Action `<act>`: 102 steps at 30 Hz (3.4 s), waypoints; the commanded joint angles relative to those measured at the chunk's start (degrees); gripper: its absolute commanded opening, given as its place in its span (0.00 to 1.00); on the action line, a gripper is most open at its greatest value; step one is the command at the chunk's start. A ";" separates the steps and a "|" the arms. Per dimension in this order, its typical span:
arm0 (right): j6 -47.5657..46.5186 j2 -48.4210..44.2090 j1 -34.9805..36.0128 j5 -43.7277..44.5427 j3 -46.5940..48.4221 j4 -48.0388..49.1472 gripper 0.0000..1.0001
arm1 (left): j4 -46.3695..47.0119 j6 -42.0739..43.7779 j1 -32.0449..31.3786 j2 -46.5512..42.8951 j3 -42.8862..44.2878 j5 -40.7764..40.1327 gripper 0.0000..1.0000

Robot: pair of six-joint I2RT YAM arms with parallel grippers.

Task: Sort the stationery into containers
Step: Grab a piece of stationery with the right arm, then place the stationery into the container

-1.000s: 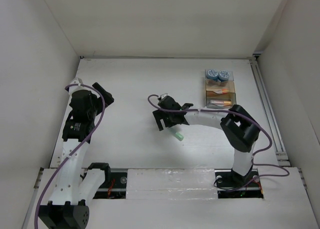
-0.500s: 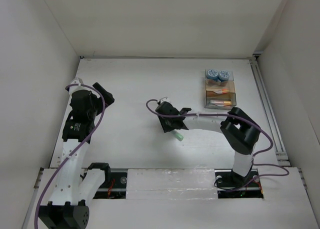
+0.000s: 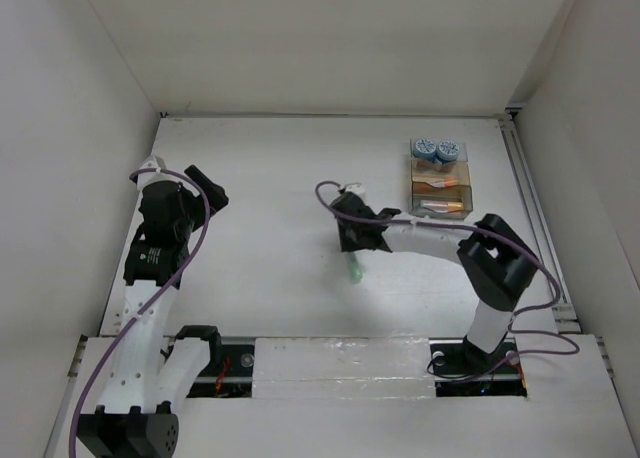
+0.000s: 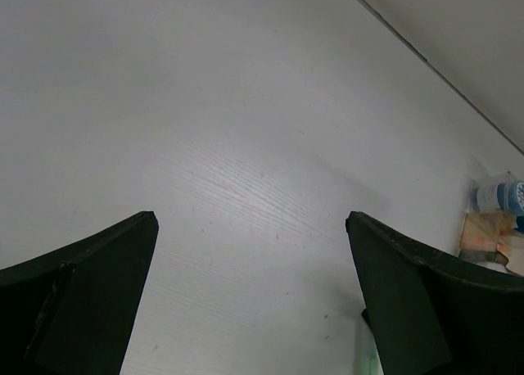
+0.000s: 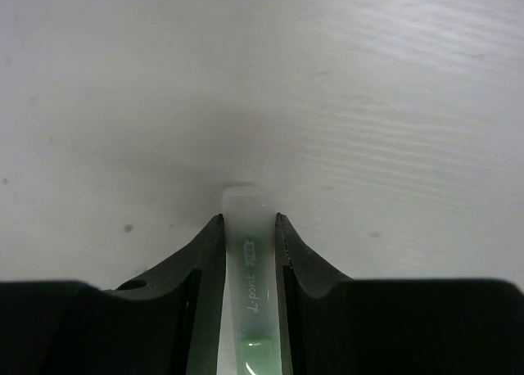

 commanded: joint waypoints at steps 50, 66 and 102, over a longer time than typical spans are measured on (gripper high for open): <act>67.84 -22.62 -42.46 22.41 -18.37 12.13 0.13 | 1.84 1.18 0.24 0.58 -0.75 1.35 0.99; 62.49 -24.80 -39.48 22.15 -17.31 15.02 0.84 | 2.37 1.71 0.24 0.58 -0.75 2.93 0.99; 15.37 -86.25 -9.06 1.23 -3.96 -29.79 1.00 | -25.84 0.65 -4.77 -22.18 14.54 -16.14 0.99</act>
